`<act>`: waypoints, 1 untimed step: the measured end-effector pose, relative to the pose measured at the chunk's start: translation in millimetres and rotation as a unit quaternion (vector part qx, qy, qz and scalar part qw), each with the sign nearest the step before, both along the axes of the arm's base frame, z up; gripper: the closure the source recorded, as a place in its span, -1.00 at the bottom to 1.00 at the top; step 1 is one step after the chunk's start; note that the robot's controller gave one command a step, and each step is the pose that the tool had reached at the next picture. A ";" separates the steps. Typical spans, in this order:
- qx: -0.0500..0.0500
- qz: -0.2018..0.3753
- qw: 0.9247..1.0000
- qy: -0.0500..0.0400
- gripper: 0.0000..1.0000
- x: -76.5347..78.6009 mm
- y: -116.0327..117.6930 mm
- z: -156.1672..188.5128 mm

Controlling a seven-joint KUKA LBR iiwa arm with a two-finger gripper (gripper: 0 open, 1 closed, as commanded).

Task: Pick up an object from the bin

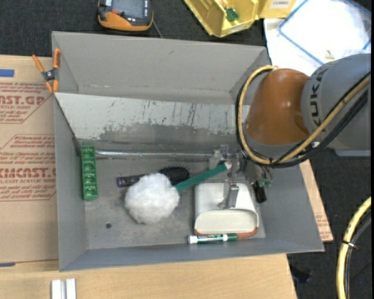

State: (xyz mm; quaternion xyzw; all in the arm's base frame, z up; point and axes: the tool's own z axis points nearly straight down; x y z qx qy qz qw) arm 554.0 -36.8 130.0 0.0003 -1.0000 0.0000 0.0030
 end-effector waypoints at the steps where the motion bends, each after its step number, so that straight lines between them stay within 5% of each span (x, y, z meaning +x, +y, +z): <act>1: 0.000 0.000 1.000 -0.004 -1.00 2.1 0.1 4.4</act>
Offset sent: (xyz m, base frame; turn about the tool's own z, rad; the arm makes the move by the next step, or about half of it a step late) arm 0.0215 0.0104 -0.0180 -0.0385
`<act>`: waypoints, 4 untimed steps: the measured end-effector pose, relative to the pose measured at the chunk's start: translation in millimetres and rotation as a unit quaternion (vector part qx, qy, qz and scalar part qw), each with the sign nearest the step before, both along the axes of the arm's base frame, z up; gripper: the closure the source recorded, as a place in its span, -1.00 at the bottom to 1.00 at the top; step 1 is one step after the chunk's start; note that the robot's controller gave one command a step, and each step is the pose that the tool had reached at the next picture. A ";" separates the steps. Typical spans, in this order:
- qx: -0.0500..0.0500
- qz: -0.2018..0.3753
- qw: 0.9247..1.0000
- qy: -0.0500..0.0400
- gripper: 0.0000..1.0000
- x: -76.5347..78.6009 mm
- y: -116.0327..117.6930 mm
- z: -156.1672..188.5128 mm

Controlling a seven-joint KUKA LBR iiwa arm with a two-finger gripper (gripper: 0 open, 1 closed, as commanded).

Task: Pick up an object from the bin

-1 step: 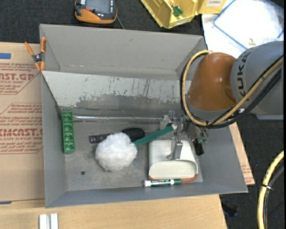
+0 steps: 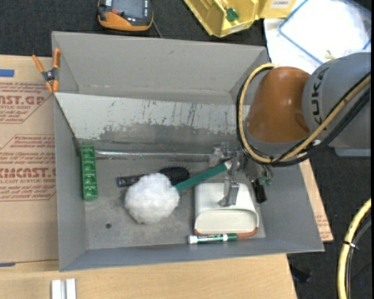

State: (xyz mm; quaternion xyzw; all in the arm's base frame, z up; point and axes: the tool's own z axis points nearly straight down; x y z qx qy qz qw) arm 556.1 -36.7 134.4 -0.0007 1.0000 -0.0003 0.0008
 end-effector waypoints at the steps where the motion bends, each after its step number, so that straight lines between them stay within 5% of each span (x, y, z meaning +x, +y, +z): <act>1: 0.000 0.019 1.000 0.001 -1.00 19.4 10.8 -22.9; 2: 0.001 -0.002 1.000 -0.001 -1.00 7.7 9.0 -21.2; 3: 0.002 0.011 1.000 -0.001 -1.00 32.4 61.1 -59.1; 4: -0.001 -0.019 1.000 -0.004 1.00 23.8 13.3 -40.2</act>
Offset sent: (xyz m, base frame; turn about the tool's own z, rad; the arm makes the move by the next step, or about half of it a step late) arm 0.0053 0.0077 -0.0204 0.0131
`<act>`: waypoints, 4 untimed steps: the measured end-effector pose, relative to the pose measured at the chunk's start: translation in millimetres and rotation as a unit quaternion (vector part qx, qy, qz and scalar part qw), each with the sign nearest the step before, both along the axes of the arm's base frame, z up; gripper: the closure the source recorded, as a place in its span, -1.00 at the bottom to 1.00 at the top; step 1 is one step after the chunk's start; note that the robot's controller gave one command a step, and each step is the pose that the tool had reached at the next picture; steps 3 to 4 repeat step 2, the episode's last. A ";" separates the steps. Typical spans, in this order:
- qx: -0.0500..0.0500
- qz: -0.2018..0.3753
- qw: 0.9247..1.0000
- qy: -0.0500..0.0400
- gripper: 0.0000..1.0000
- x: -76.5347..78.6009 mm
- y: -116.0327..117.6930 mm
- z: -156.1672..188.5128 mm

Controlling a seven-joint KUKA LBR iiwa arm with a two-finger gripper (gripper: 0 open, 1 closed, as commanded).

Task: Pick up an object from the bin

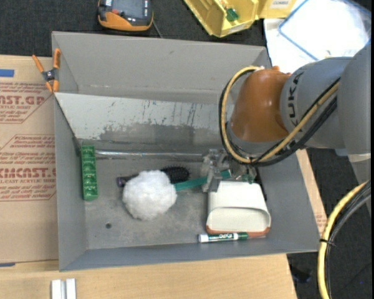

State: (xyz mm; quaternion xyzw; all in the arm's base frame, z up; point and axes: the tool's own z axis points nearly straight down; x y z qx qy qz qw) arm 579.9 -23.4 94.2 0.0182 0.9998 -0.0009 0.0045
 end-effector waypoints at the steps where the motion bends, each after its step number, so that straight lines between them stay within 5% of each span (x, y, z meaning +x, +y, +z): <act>1: 0.000 0.000 1.000 0.000 1.00 0.0 0.0 0.1; 2: 0.001 -0.002 1.000 0.002 1.00 -9.9 4.0 102.4; 4: 0.001 -0.002 1.000 0.002 1.00 -9.9 4.0 102.4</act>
Offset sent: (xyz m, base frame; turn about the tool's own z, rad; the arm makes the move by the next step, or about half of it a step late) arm -0.0104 0.0040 0.1149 0.0048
